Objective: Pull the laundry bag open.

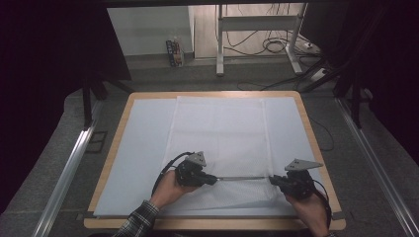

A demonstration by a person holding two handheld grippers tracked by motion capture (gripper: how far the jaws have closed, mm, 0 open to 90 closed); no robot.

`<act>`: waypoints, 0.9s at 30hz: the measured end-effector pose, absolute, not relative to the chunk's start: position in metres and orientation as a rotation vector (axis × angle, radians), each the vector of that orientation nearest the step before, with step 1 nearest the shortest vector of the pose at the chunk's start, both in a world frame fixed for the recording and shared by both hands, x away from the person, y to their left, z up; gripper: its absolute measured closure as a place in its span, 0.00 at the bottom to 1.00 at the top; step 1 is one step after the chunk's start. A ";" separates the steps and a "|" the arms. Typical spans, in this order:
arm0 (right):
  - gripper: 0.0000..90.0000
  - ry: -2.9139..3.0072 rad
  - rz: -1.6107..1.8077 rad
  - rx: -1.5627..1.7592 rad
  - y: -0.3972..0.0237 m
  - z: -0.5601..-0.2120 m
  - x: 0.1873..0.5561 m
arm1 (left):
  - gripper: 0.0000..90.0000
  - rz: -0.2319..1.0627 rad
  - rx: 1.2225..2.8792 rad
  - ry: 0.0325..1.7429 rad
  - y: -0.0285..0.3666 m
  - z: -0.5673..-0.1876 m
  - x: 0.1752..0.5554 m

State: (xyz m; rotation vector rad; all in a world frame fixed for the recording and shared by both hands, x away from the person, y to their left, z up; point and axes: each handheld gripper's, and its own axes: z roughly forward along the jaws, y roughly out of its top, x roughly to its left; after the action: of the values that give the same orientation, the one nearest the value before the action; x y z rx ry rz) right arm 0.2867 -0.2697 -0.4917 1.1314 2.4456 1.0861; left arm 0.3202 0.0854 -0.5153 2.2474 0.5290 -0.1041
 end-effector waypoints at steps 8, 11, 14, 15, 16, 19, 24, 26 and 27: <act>0.95 2.446 1.076 1.126 -0.269 -0.492 0.286 | 0.97 -0.101 2.240 0.543 0.095 -0.514 0.319; 0.95 2.449 1.078 1.124 -0.268 -0.492 0.286 | 0.97 -0.094 2.247 0.550 0.096 -0.515 0.318; 0.95 2.450 1.082 1.128 -0.269 -0.492 0.287 | 0.97 -0.110 2.238 0.556 0.099 -0.516 0.318; 0.95 2.450 1.085 1.129 -0.269 -0.492 0.287 | 0.97 -0.111 2.237 0.557 0.099 -0.516 0.318; 0.95 2.451 1.081 1.127 -0.269 -0.492 0.286 | 0.97 -0.109 2.238 0.557 0.099 -0.516 0.317; 0.95 2.453 1.082 1.127 -0.269 -0.492 0.286 | 0.97 -0.112 2.236 0.556 0.100 -0.516 0.316; 0.95 2.452 1.087 1.129 -0.269 -0.492 0.287 | 0.97 -0.122 2.224 0.564 0.105 -0.515 0.316; 0.95 2.454 1.082 1.126 -0.268 -0.492 0.286 | 0.97 -0.119 2.228 0.564 0.106 -0.515 0.315; 0.95 2.454 1.078 1.122 -0.268 -0.493 0.286 | 0.97 -0.123 2.223 0.565 0.106 -0.515 0.315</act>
State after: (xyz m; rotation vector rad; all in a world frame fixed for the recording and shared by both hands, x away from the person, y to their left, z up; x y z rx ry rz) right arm 0.2865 -0.2677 -0.4927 1.1215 2.4538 1.0775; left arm 0.3153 0.1064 -0.5146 2.2228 0.5650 -0.1231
